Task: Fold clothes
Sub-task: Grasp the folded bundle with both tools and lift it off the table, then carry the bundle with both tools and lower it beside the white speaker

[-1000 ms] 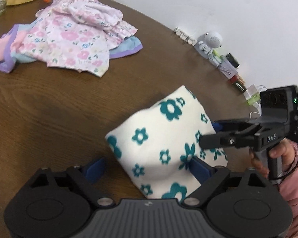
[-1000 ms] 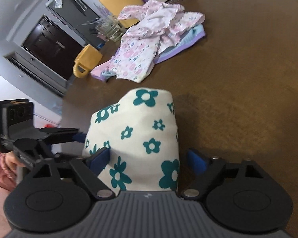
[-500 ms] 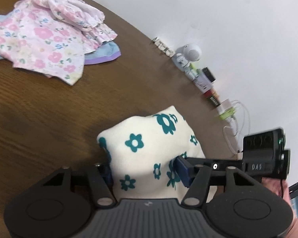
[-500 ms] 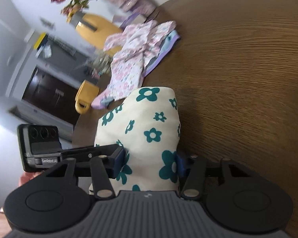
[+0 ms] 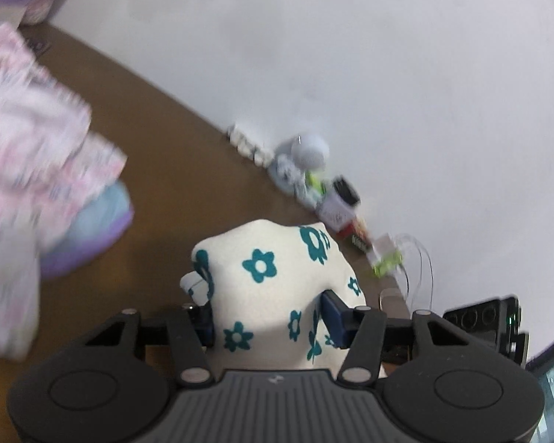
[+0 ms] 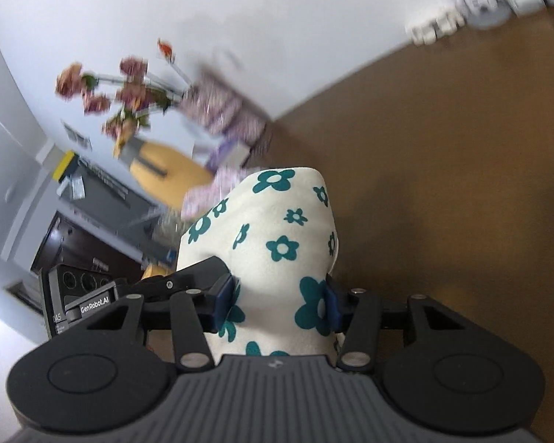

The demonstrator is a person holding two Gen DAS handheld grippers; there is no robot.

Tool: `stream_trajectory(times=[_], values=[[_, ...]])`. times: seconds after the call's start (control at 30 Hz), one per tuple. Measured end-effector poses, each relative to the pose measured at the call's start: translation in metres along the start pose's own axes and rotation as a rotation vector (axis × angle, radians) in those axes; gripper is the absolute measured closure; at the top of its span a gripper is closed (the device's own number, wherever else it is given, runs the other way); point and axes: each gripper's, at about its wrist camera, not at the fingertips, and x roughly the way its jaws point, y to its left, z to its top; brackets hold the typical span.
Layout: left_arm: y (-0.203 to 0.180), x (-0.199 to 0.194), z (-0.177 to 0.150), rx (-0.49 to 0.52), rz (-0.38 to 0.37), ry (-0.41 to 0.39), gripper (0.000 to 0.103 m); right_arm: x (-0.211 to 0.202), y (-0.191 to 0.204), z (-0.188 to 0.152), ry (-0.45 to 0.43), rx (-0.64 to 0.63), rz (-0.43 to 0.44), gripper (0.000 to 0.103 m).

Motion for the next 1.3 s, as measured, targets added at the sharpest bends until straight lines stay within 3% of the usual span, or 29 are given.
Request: stream_trajectory(times=[0.27,0.43,0.63,0.8,1.0,1.07,1.1,1.23,1.3], values=[[0.019,0.075,0.102,-0.028,0.048,-0.038,0.049,0.059,-0.032,0.1,-0.115,0.053,0.011,0.054],[0.041,0.147,0.145,-0.06,0.062,-0.004,0.049,0.088,-0.086,0.145,-0.169,0.13,0.005,0.054],[0.048,0.234,0.165,-0.046,0.048,0.071,0.049,0.094,-0.139,0.172,-0.231,0.171,-0.069,0.054],[0.043,0.276,0.168,0.01,0.035,0.111,0.045,0.088,-0.161,0.181,-0.262,0.176,-0.133,0.054],[0.047,0.289,0.171,0.026,0.057,0.138,0.035,0.094,-0.156,0.188,-0.252,0.123,-0.211,0.052],[0.05,0.286,0.172,0.01,0.069,0.139,0.025,0.097,-0.151,0.189,-0.25,0.1,-0.227,0.046],[0.052,0.283,0.174,0.005,0.075,0.135,0.026,0.098,-0.148,0.189,-0.25,0.091,-0.233,0.042],[0.038,0.242,0.181,0.051,0.089,0.043,0.025,0.075,-0.141,0.189,-0.305,0.034,-0.254,0.035],[0.016,0.217,0.175,0.144,0.133,-0.042,0.024,0.062,-0.127,0.188,-0.361,-0.038,-0.272,0.035]])
